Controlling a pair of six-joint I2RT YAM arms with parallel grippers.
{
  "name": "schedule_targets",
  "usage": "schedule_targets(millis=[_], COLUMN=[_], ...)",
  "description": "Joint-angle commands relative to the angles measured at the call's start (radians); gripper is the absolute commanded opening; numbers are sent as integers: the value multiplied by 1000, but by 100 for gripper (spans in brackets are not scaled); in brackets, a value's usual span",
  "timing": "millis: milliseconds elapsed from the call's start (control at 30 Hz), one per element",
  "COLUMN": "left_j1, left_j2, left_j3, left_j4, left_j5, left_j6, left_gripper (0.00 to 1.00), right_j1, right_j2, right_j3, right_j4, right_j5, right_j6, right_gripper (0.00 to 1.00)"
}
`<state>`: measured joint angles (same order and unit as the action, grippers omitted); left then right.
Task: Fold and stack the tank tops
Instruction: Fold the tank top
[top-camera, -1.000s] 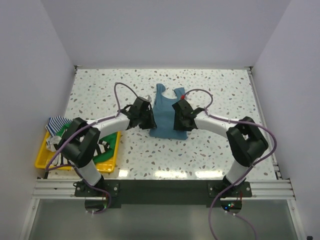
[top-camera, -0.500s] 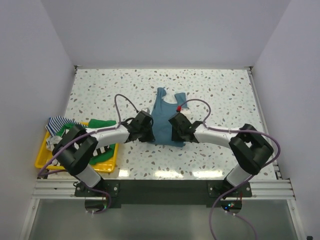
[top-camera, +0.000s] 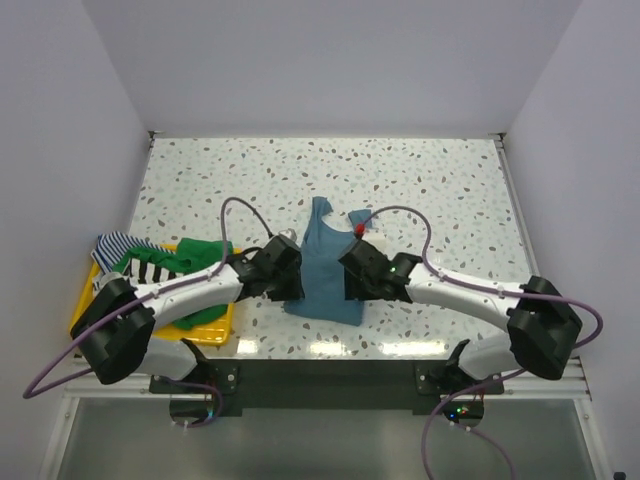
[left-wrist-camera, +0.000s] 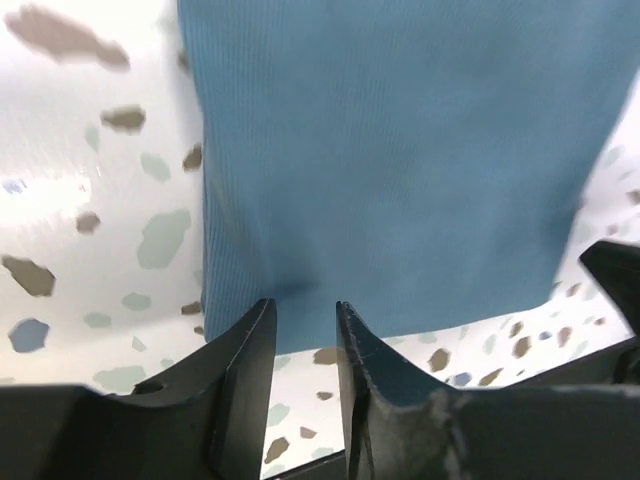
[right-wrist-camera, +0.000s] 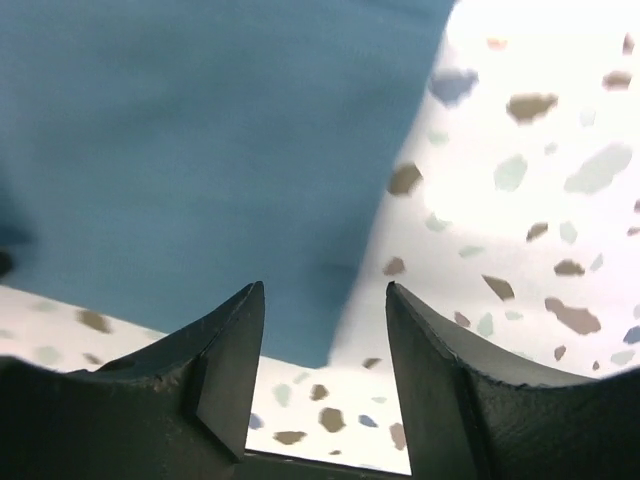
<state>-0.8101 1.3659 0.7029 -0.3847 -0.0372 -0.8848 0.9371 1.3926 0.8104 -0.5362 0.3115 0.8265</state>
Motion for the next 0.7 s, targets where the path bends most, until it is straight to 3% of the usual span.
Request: schedule_targets(millis=[0,100,133,200,333,433,667], left_j1=[44,184,254,301,399,448,468], left_j2=[-13,42,88,145,315,509,795], left_j3=[142,223,251,358,512,636,882], left_j4=[-46,-5,9,30,112,165,202], left_j5=[-62,-18,3,-30,-70,8,203], left_j6=[59,72,75,69,66,83,139], left_gripper=[36,37,37,37,31,26,20], right_j1=[-38,-128,-156,-219,-297,-346,-399], right_j2=[2,110,173,236,423,537,672], right_j3=[174,314,382,452,678,772,828], right_j4=[-38,19,33,74,100,130,209], right_j5=[78,14,-8,-26,-101,-190,-310], right_j6=[-74,-142,-151,-171,-176,-141,-53], right_gripper=[56,52,45,38,11,2,0])
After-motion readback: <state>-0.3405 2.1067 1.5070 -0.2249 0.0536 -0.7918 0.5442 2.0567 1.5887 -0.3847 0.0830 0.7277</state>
